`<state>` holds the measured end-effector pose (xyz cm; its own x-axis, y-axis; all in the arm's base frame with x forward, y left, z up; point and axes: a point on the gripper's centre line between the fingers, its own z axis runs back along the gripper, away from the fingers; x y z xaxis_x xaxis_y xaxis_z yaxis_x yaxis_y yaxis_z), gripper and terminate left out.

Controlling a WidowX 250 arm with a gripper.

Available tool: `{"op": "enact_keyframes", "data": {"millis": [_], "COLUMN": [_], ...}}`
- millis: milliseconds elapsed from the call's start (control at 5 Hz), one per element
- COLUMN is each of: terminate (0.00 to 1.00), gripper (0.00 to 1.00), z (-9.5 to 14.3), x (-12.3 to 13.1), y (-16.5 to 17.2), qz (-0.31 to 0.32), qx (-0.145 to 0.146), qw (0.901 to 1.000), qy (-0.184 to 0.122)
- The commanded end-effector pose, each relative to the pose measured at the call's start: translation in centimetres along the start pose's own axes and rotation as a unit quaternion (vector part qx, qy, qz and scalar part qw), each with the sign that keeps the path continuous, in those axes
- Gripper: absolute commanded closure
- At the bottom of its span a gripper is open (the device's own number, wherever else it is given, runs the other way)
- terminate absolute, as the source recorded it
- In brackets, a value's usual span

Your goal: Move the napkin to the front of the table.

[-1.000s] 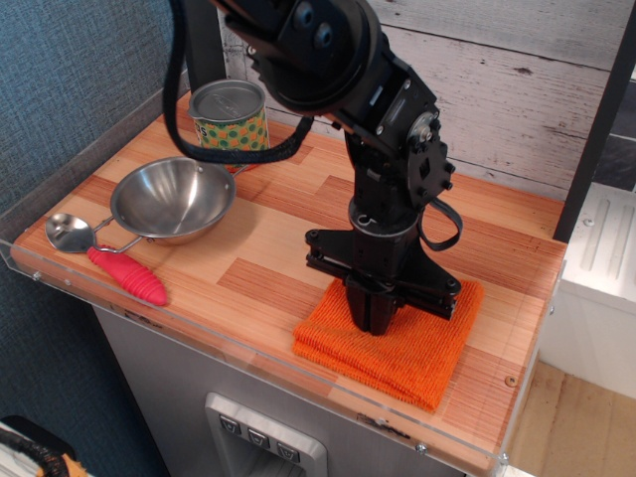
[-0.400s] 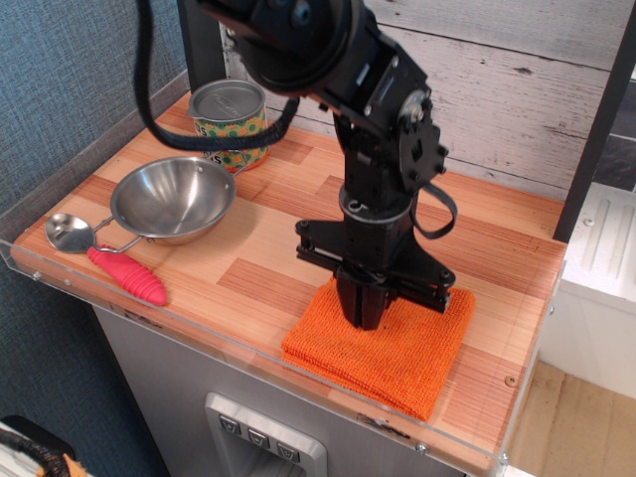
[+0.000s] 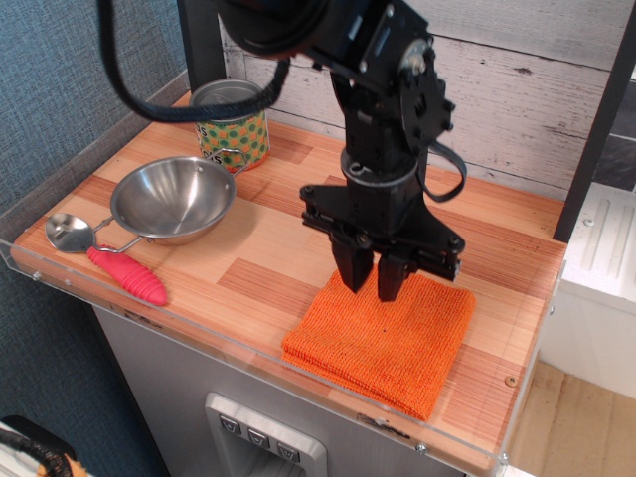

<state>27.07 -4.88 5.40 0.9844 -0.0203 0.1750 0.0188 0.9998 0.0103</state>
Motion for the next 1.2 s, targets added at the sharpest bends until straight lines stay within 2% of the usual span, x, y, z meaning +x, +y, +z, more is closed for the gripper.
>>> {"op": "enact_keyframes", "data": {"millis": [0, 200, 400, 600, 1000], "terminate": [0.0, 0.0, 0.0, 0.0, 0.0], "gripper": [0.0, 0.0, 0.0, 0.0, 0.0], "z": [3.1, 3.7, 4.1, 5.0, 6.8], "x": [0.8, 1.5, 3.8, 5.4, 6.7], "y": [0.2, 0.1, -1.1, -3.3, -6.0], "qz": [0.011, 0.003, -0.011, -0.03, -0.082], "qx": [0.001, 0.009, 0.007, 0.007, -0.003], "qw": [0.9996, 0.9996, 0.9997, 0.9992, 0.9962], "qy": [-0.028, -0.026, -0.018, -0.026, -0.029]}}
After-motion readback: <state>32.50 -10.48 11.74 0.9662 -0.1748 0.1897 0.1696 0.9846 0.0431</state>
